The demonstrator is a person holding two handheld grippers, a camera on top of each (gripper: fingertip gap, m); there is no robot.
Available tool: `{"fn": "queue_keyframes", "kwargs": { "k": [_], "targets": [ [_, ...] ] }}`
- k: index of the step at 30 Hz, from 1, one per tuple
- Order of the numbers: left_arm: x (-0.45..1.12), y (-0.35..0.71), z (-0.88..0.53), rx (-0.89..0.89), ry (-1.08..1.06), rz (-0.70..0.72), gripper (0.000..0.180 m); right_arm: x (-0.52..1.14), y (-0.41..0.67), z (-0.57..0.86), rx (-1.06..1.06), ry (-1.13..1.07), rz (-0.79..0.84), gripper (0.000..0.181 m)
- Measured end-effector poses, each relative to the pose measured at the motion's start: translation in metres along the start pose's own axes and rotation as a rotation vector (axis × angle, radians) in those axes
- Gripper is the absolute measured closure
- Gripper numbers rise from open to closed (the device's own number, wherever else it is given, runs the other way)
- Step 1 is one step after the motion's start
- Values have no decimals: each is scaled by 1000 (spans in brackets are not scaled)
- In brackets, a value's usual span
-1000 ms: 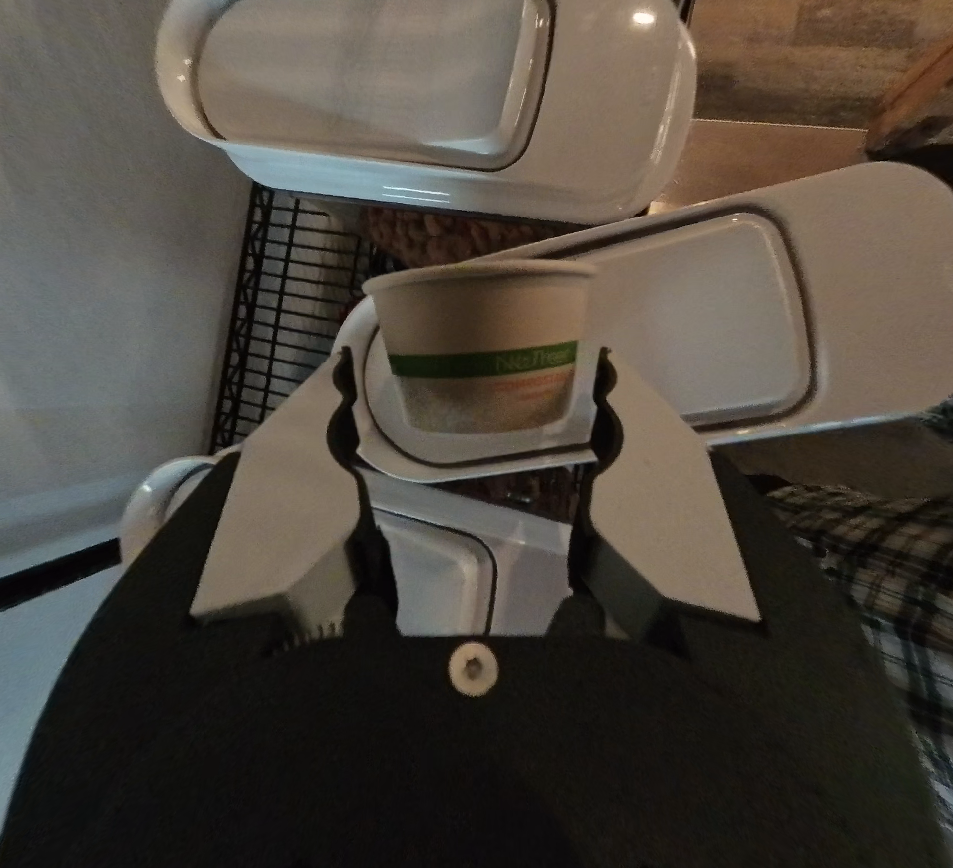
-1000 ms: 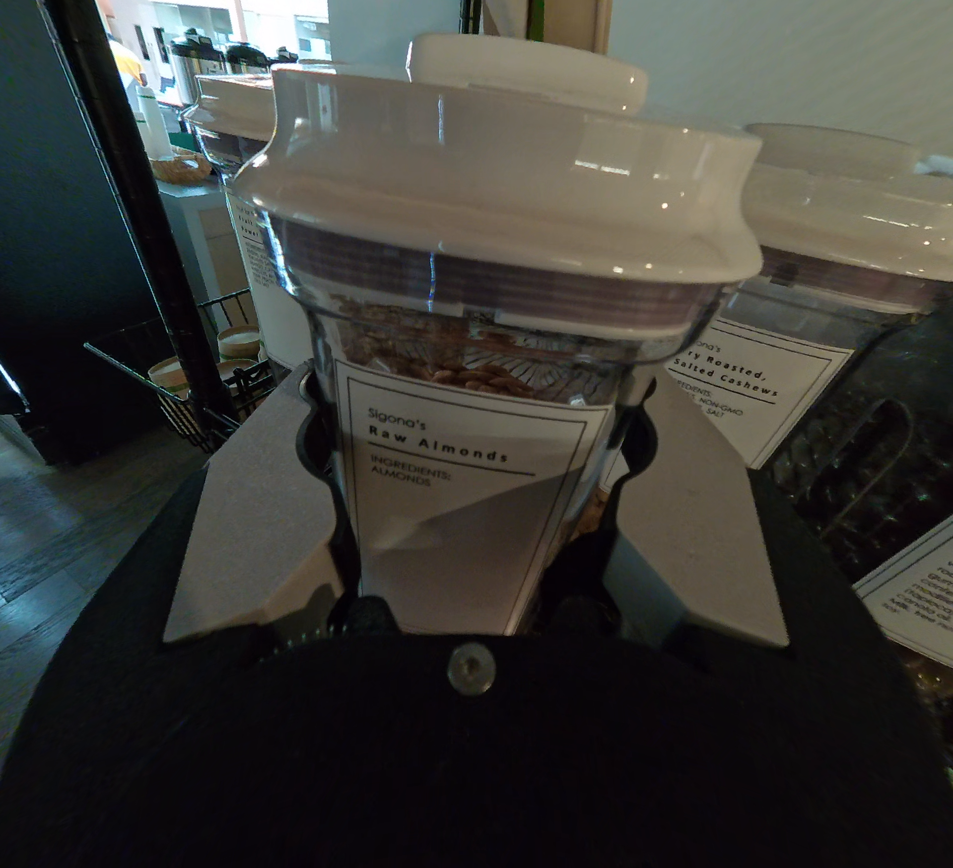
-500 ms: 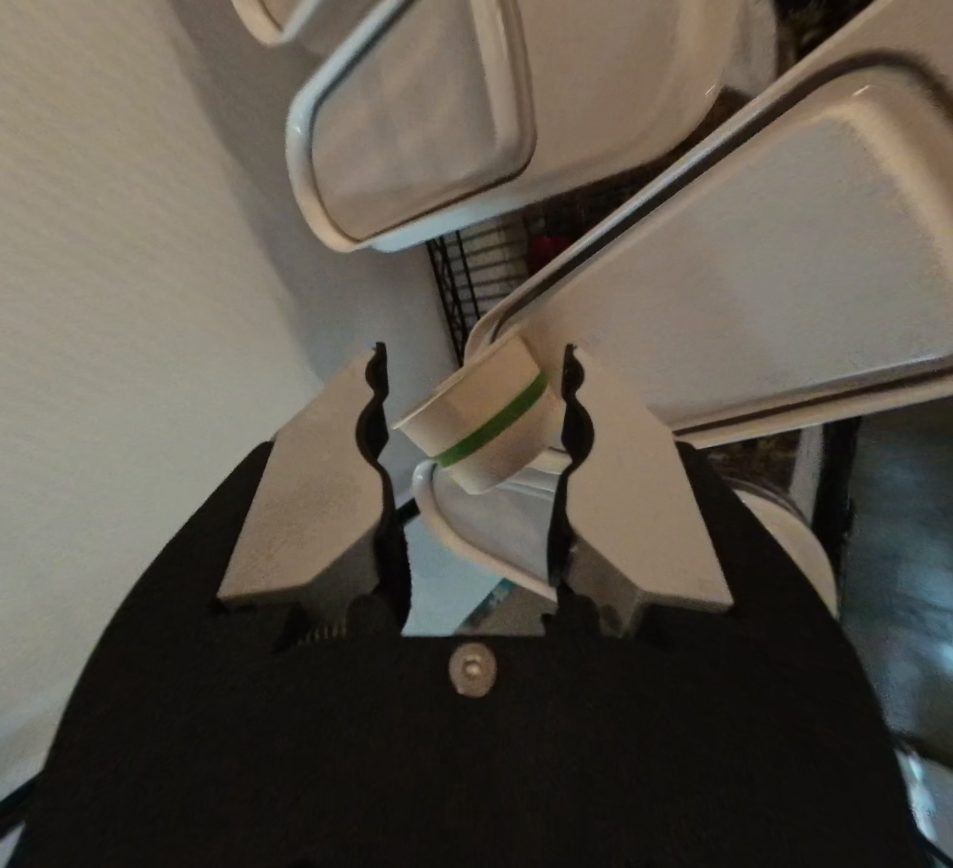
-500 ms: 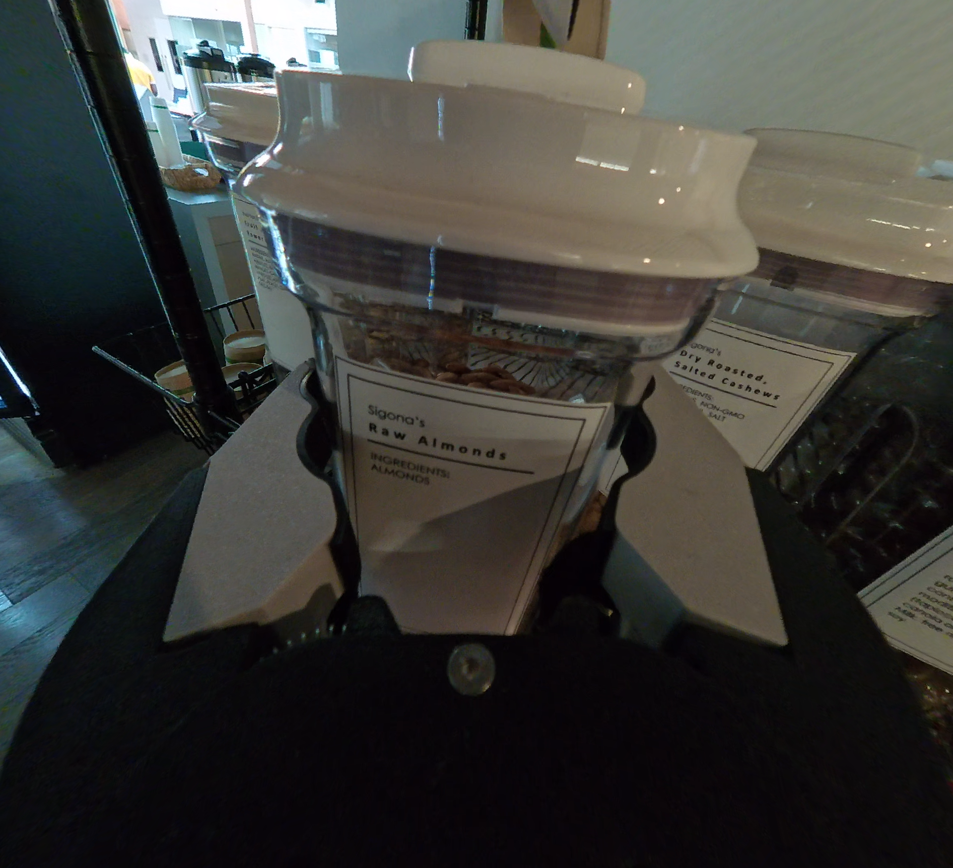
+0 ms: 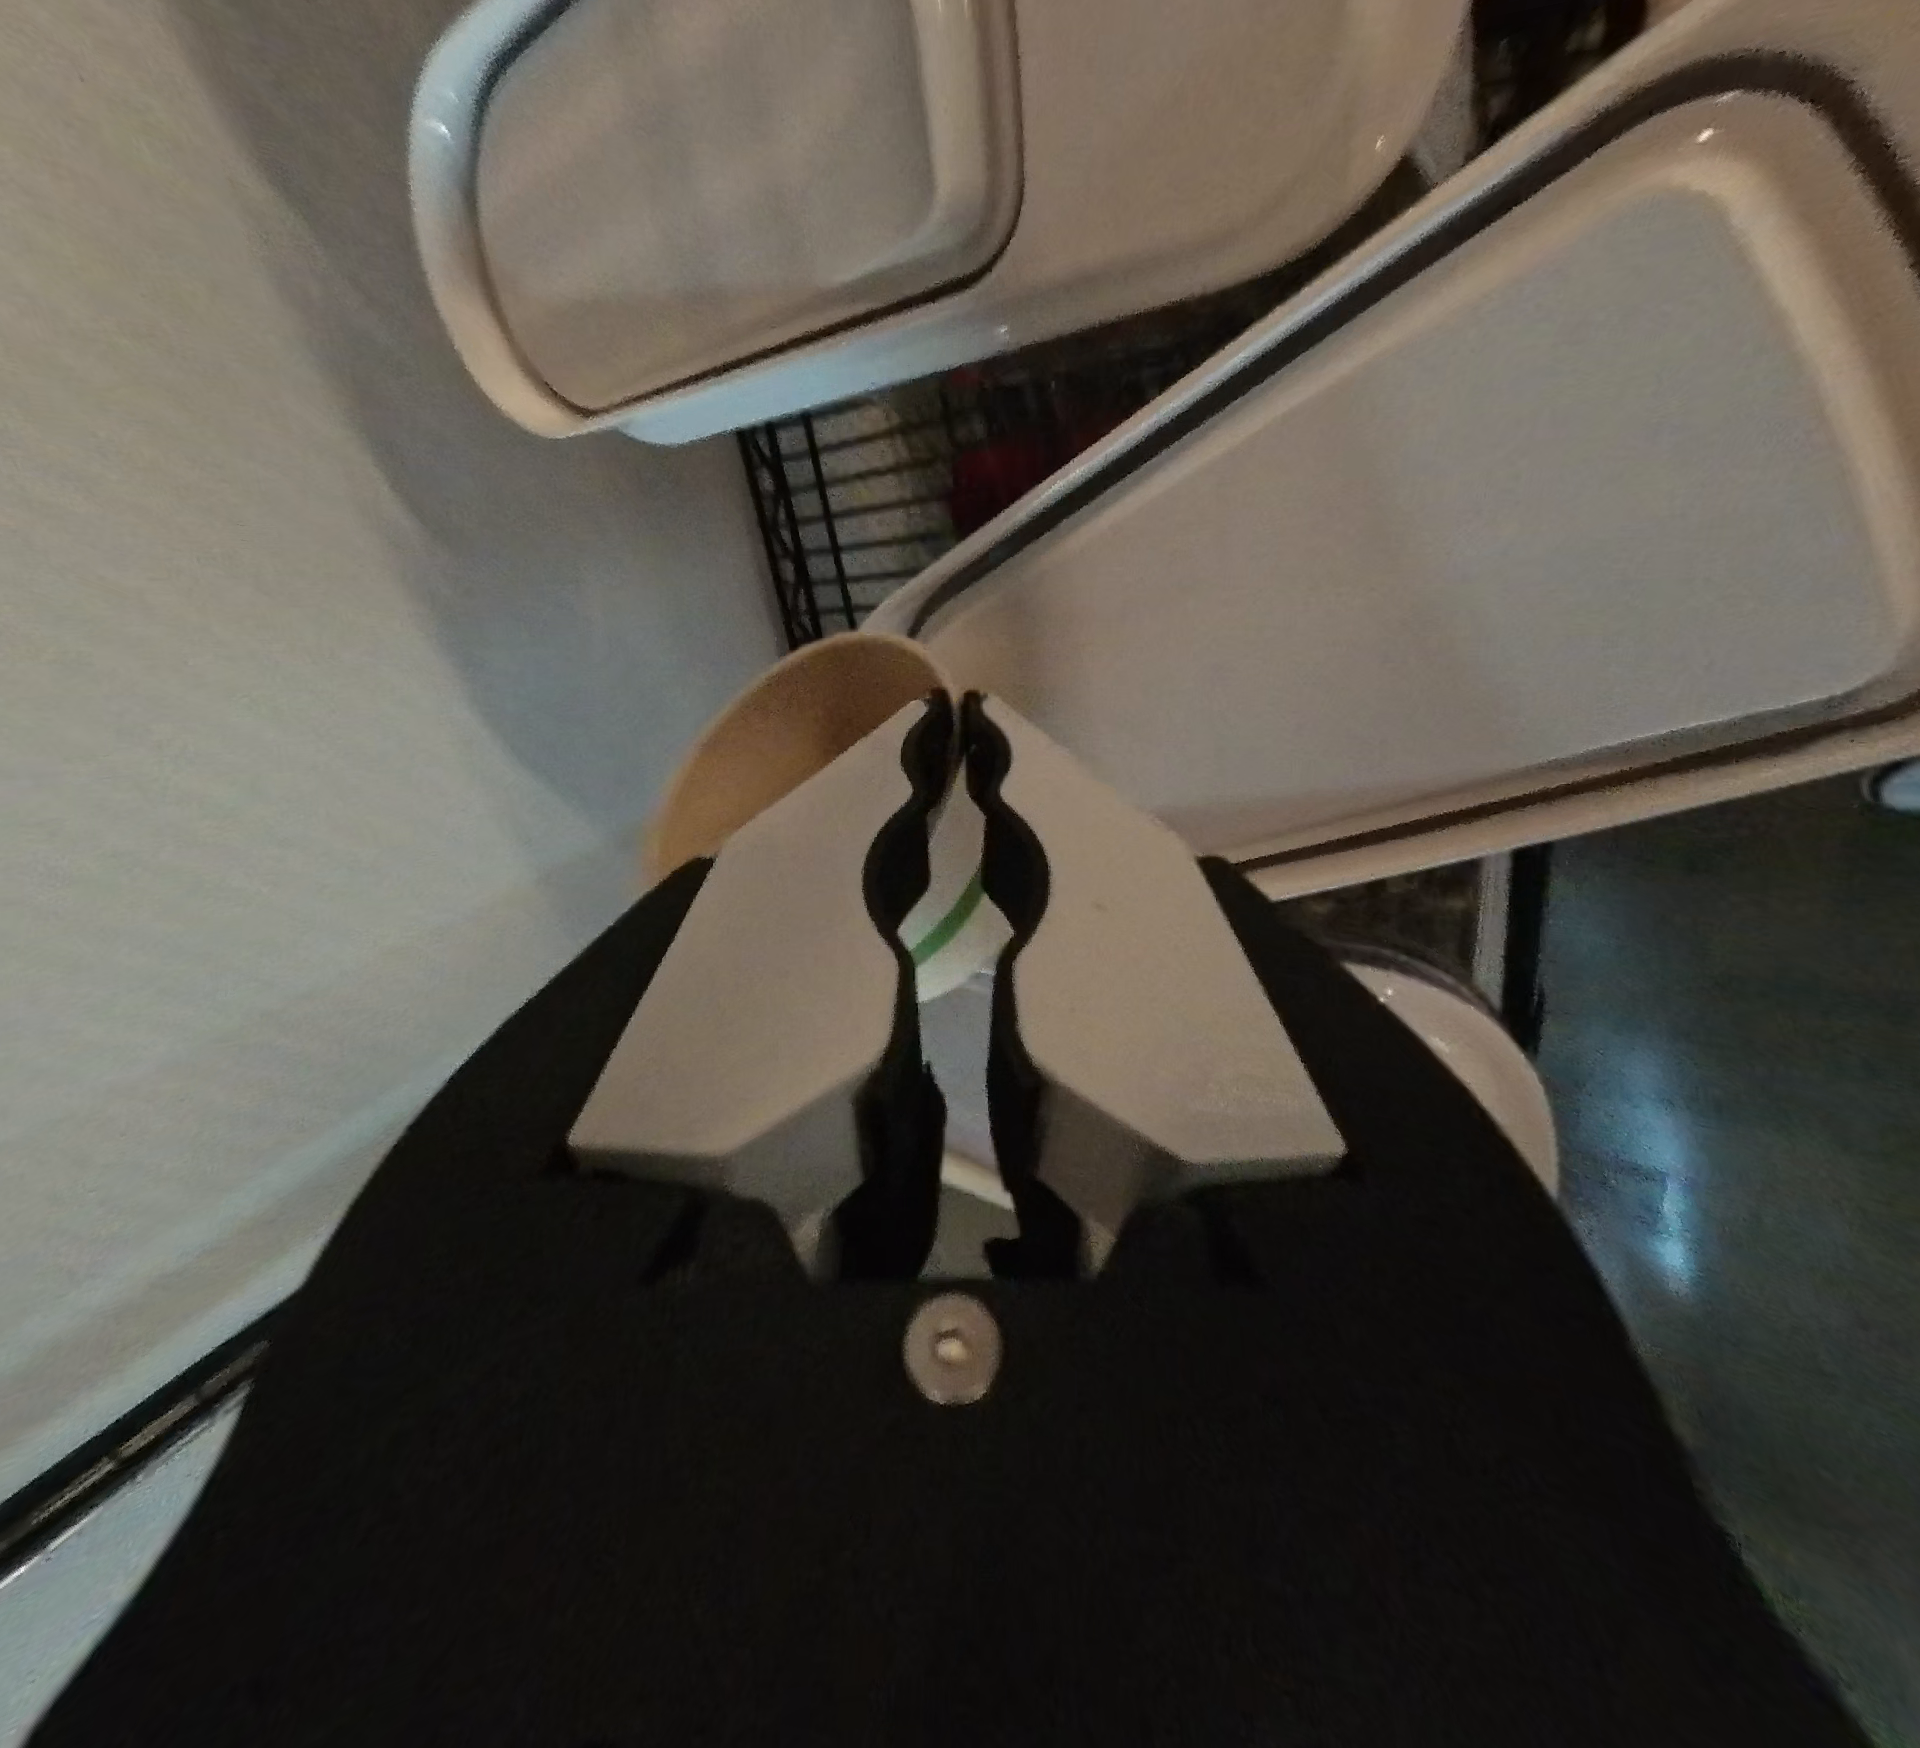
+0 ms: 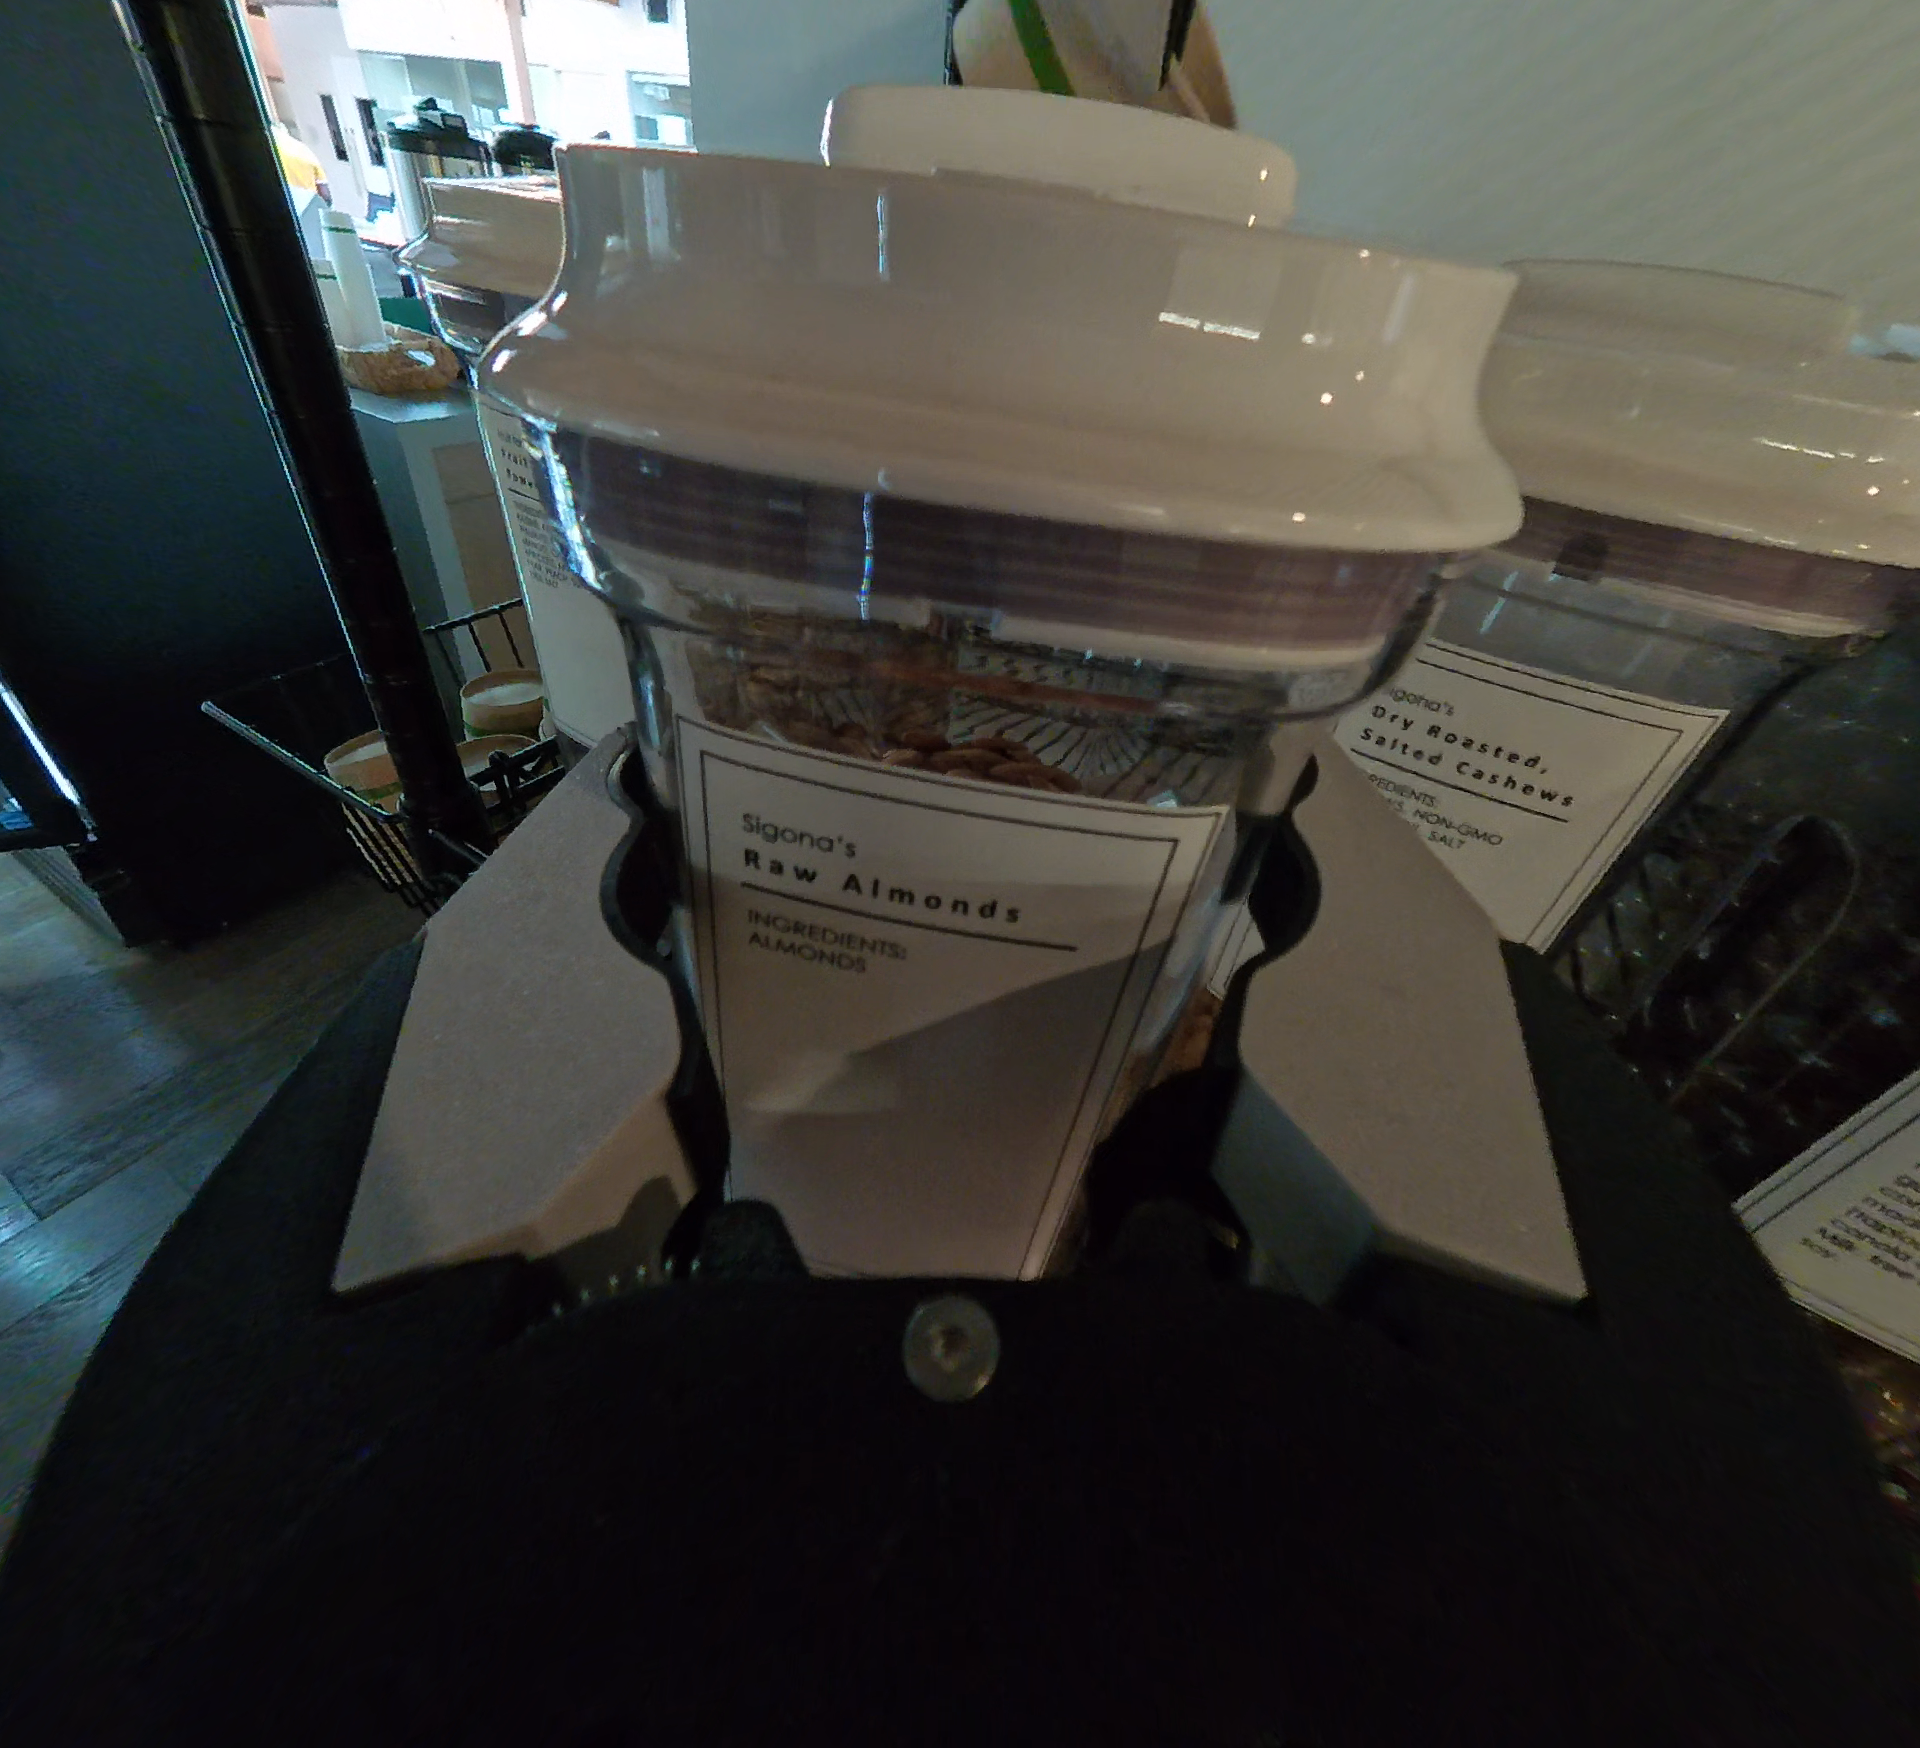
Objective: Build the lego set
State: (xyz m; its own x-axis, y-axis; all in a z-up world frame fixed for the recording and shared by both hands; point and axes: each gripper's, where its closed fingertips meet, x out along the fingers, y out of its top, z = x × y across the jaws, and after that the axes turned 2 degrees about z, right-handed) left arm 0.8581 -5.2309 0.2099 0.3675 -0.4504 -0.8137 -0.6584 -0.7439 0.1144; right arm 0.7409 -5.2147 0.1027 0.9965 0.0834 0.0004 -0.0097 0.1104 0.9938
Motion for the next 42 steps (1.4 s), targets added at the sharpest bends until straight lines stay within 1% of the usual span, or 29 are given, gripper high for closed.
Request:
{"fn": "queue_keyframes", "kwargs": {
  "k": [3,4,6,8,10,14,15,16,19,21,22,28,32,34,36,39,41,42],
  "targets": [
    [-4,4,-1,-49,43,79,180,1,0,0,4,2,4,67],
    [-7,9,-4,-71,71,132,180,1,1,0,5,2,4,67],
    [-13,21,3,-149,31,260,180,1,1,0,6,2,7,67],
    [-20,30,1,-226,38,390,180,1,1,1,7,2,10,67],
    [-20,35,9,-290,-27,478,180,1,1,1,9,1,18,67],
    [-9,24,7,-389,-70,487,179,0,1,1,10,-2,21,67],
    [-7,21,5,-401,-65,489,174,1,1,1,10,-3,22,68],
    [-6,20,5,-403,-71,494,162,1,1,1,9,-4,24,68],
    [-8,17,6,-419,-79,519,145,0,1,1,10,-6,26,68],
    [-10,13,5,-443,-78,527,129,-1,2,0,9,-7,30,68],
    [-14,12,4,-453,-72,543,124,-1,2,0,8,-7,33,68],
    [-65,12,32,-432,74,683,115,-7,1,0,8,13,39,70],
    [-93,15,88,-383,134,831,115,-21,3,3,12,21,67,70],
    [-96,18,131,-365,98,934,120,-29,1,4,10,46,69,70],
    [-80,21,169,-370,80,982,119,-34,0,5,1,68,70,71],
    [-37,19,203,-463,83,1027,112,-43,-3,4,-8,103,76,71],
    [-1,15,213,-559,89,1023,95,-49,-4,4,-13,119,88,72],
    [18,14,221,-587,77,1026,95,-52,-4,4,-14,127,97,72]
  ]
}}
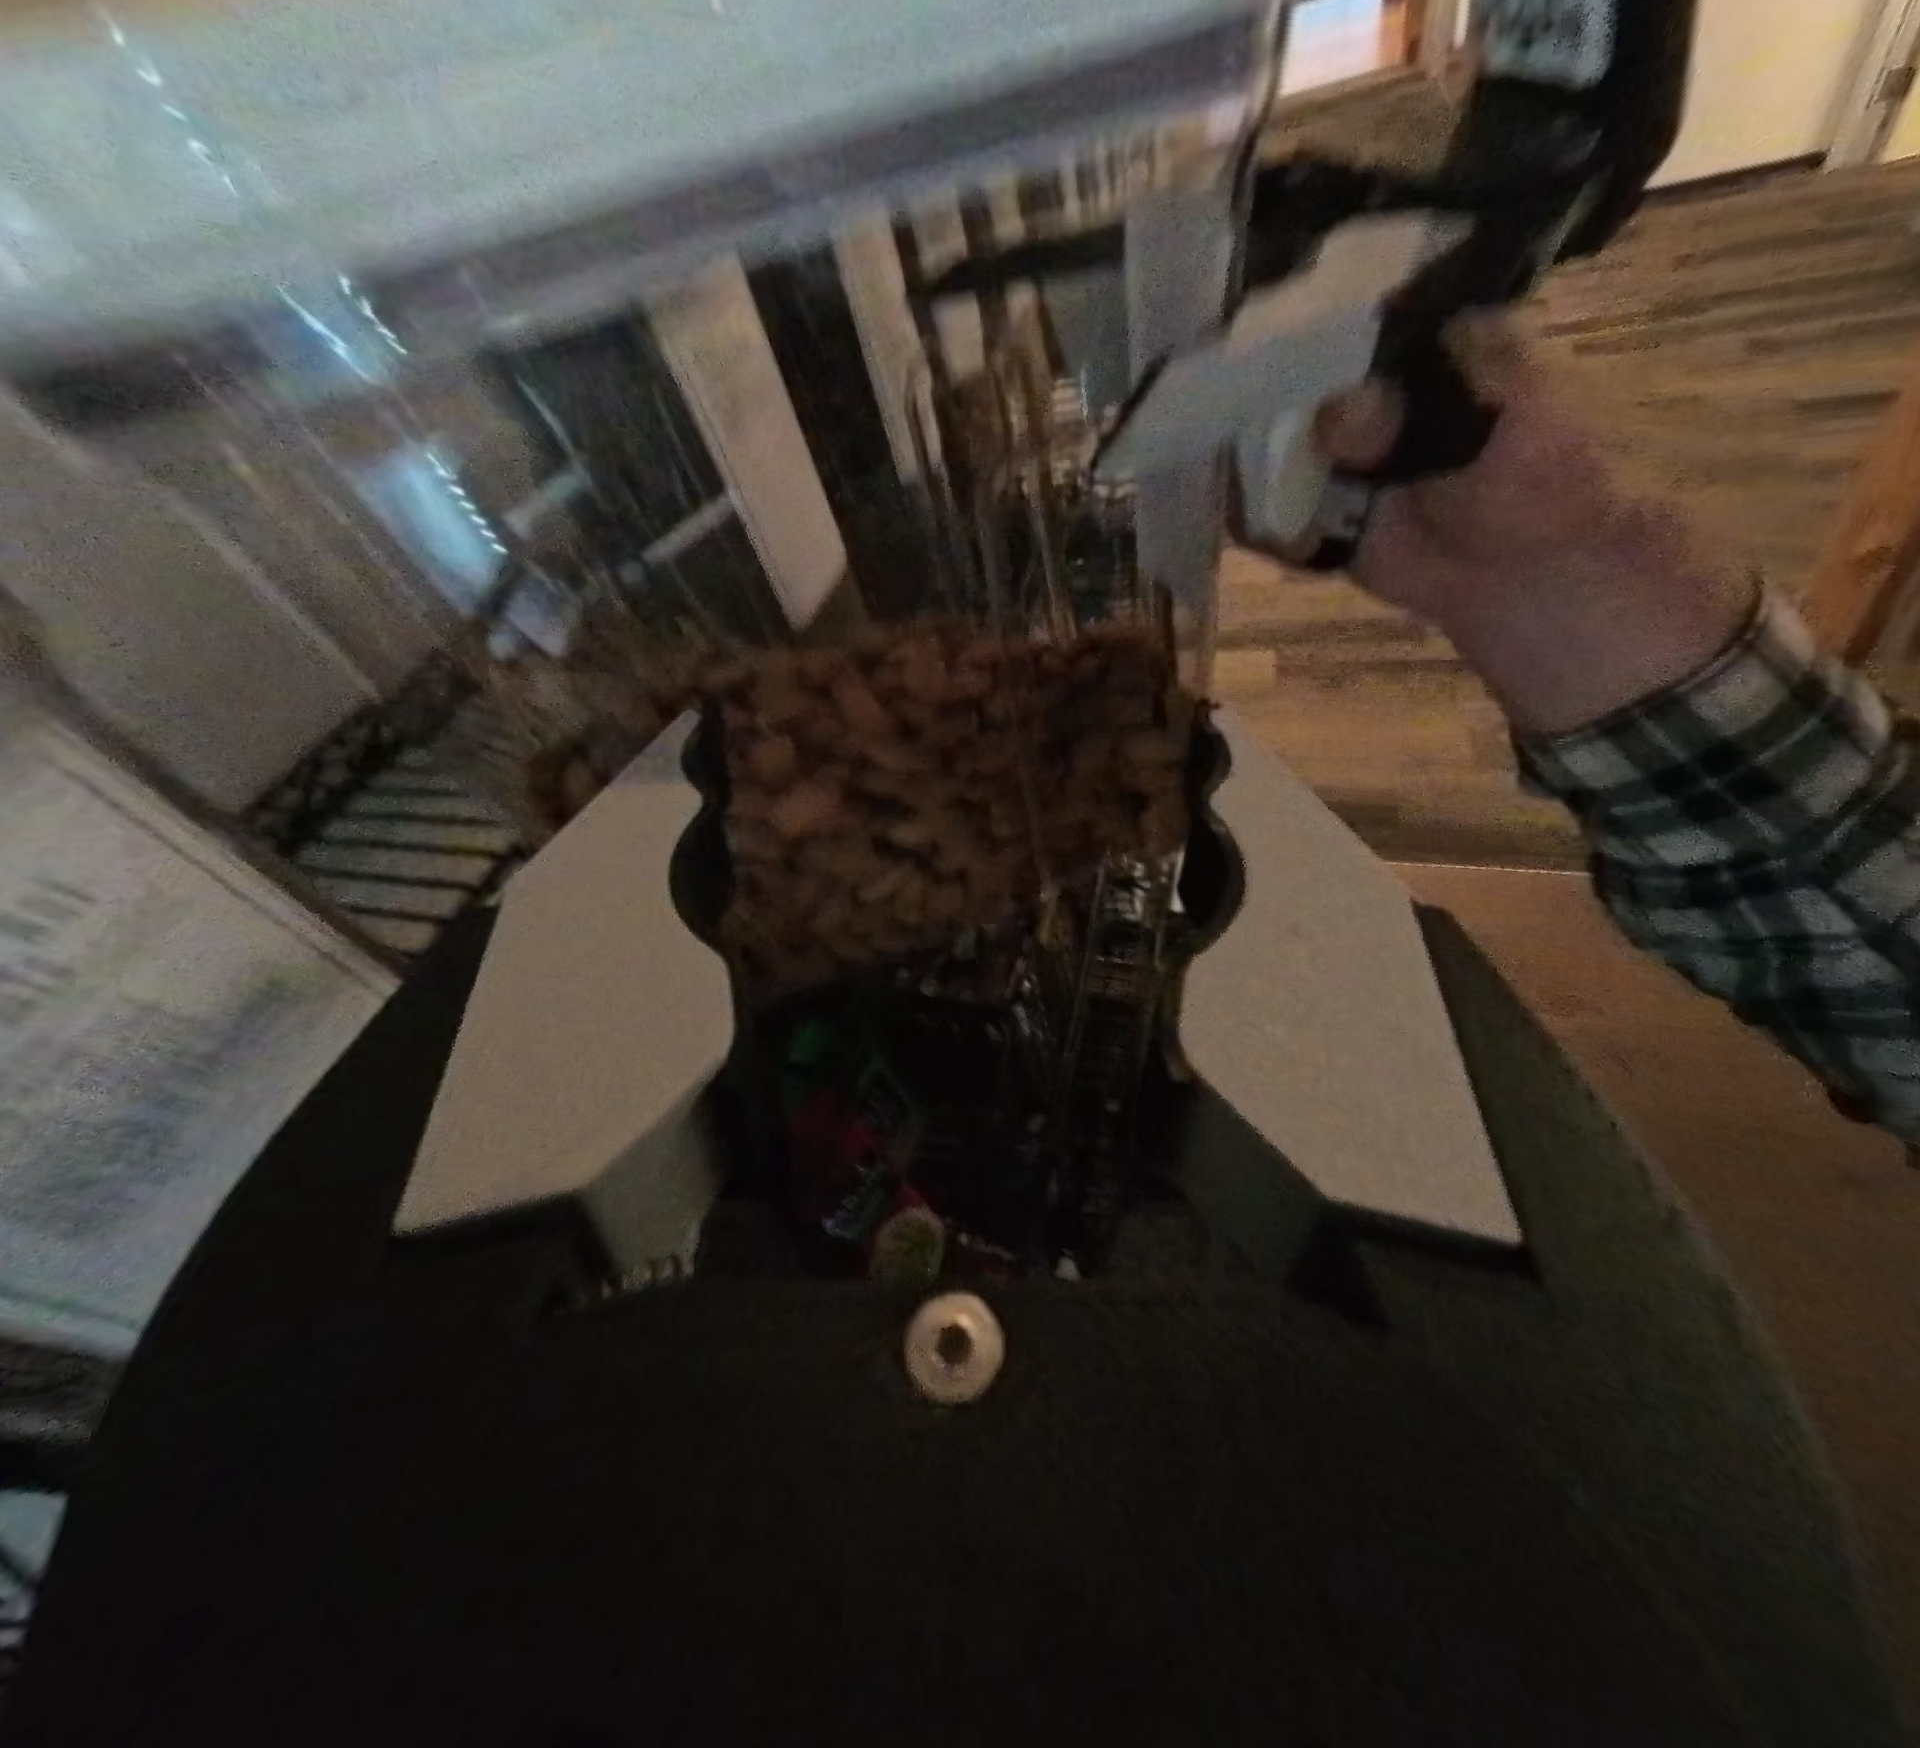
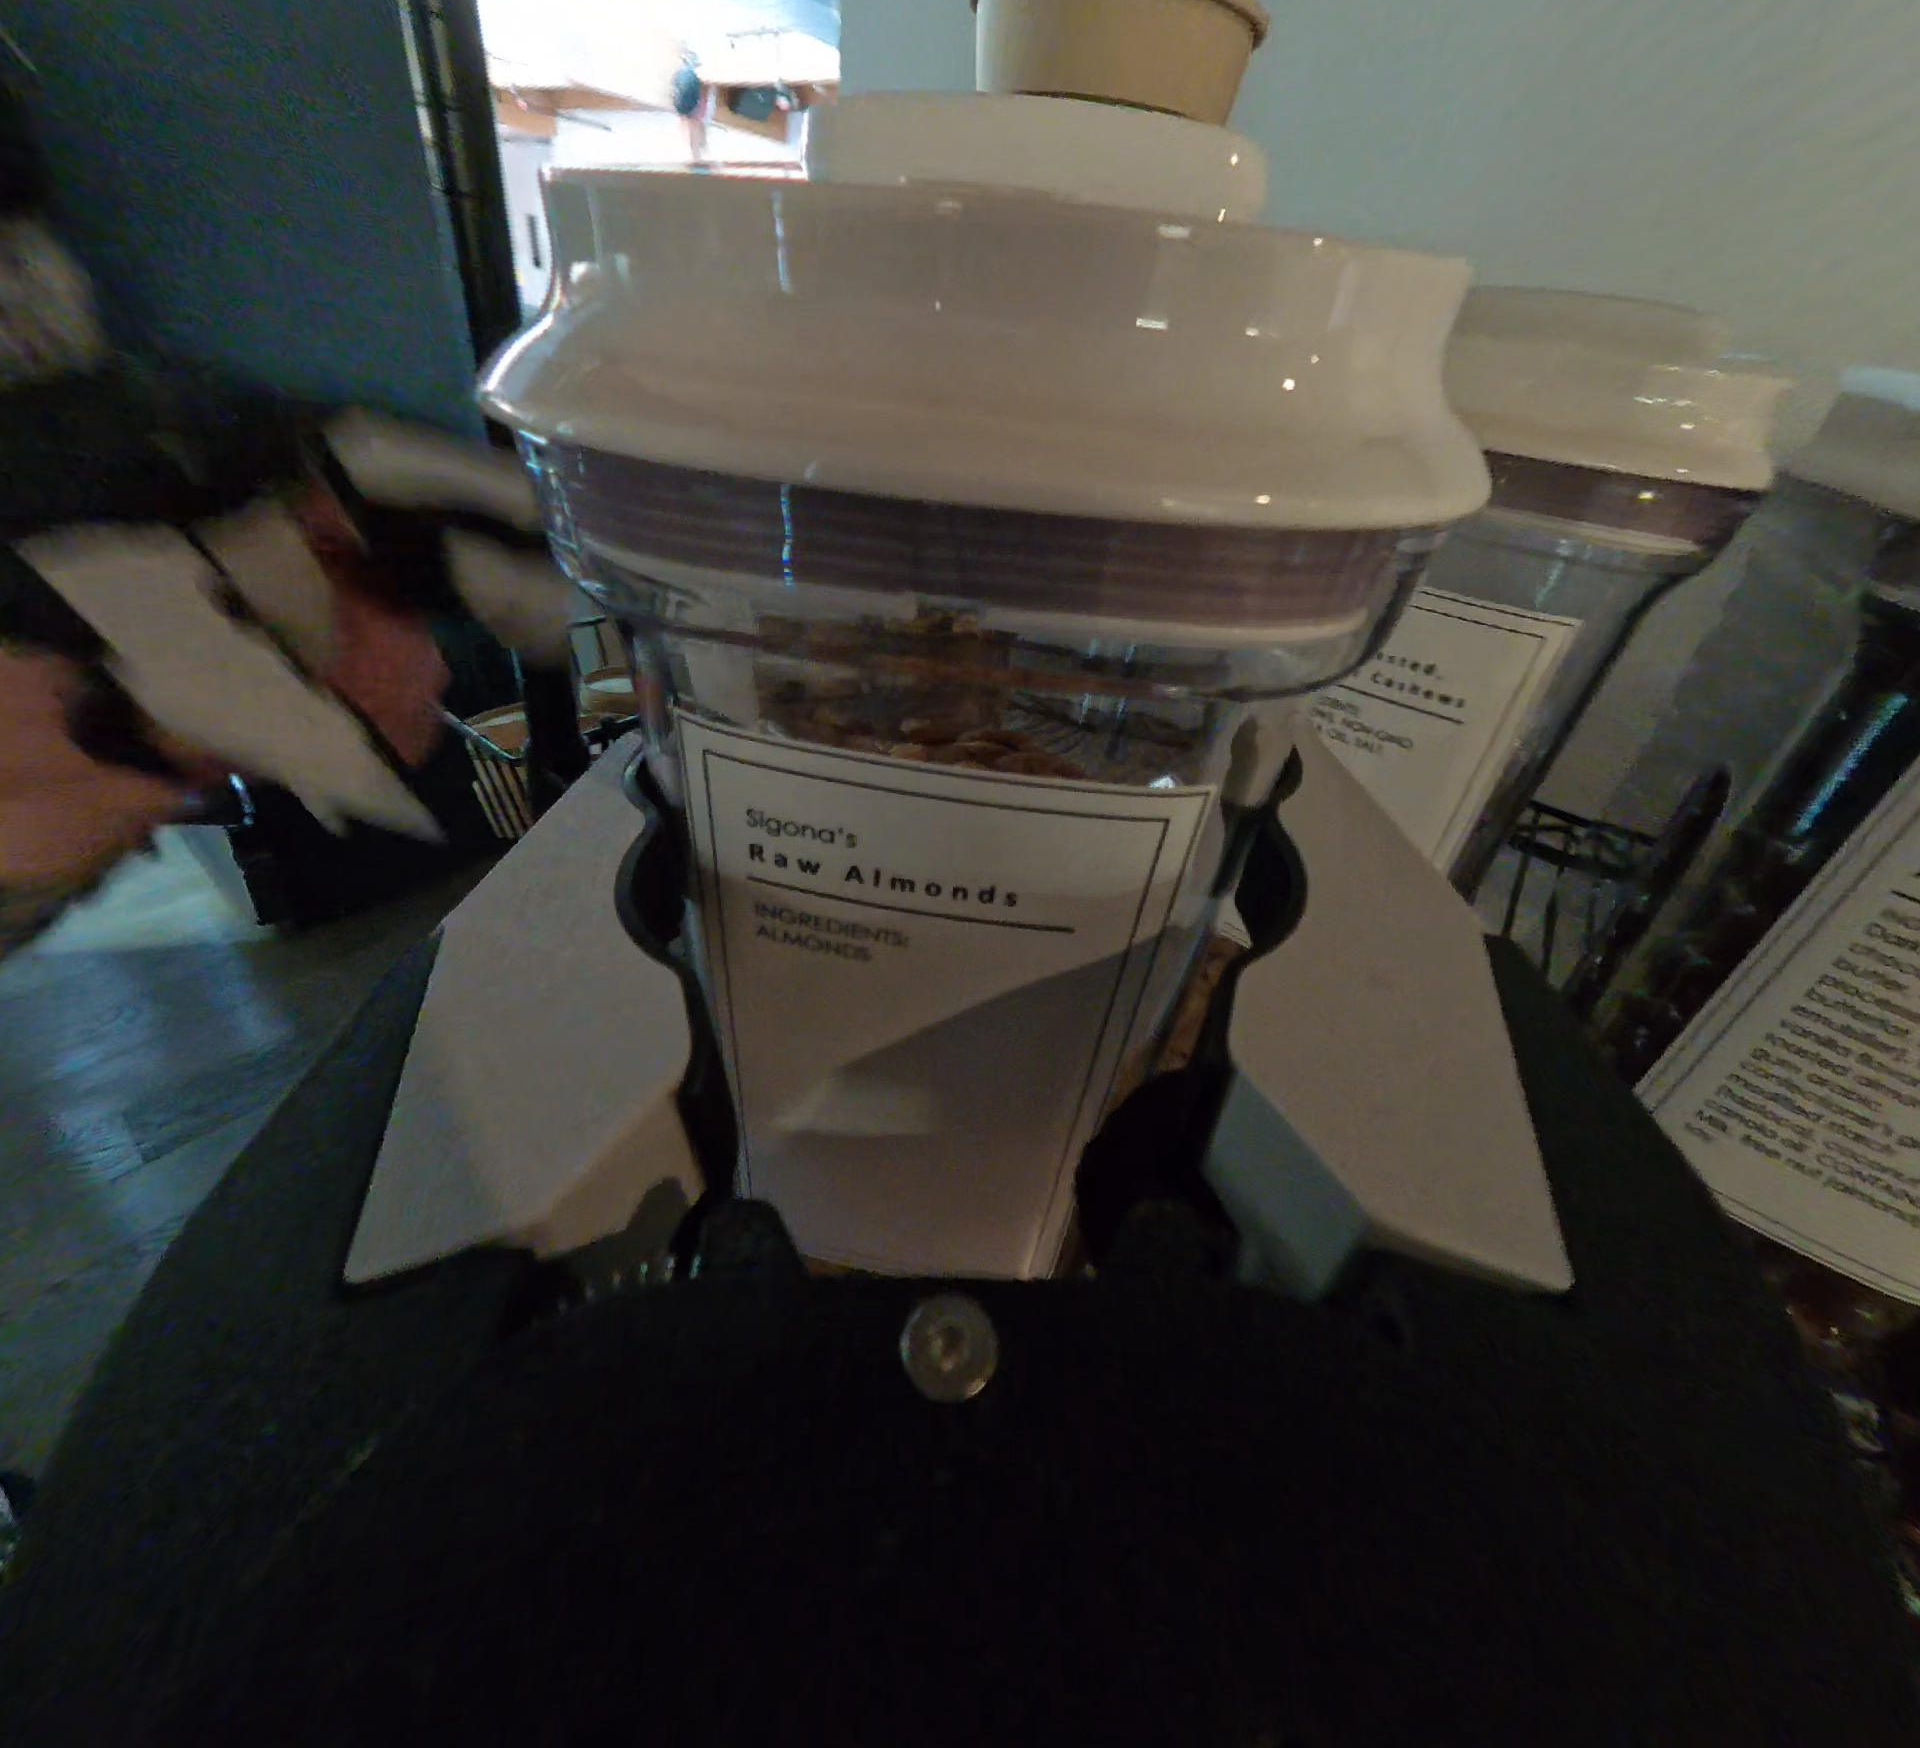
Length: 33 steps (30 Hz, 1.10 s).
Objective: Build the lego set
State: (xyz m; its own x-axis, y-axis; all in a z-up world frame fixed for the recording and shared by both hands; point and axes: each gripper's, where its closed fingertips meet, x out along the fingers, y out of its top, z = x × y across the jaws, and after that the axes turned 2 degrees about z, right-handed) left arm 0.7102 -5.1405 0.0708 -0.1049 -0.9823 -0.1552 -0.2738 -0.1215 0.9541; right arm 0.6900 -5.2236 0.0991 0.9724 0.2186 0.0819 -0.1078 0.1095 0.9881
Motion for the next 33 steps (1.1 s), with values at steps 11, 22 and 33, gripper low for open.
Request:
{"fn": "queue_keyframes", "kwargs": {
  "k": [11,22,33],
  "targets": [
    [61,-39,-34,-77,171,99,47,-34,-2,3,-4,68,76,77],
    [93,-36,-41,-287,-19,155,31,-40,-1,8,24,84,103,79],
    [98,-36,-39,-307,-49,175,26,-33,-4,8,37,148,134,68]
  ]
}}
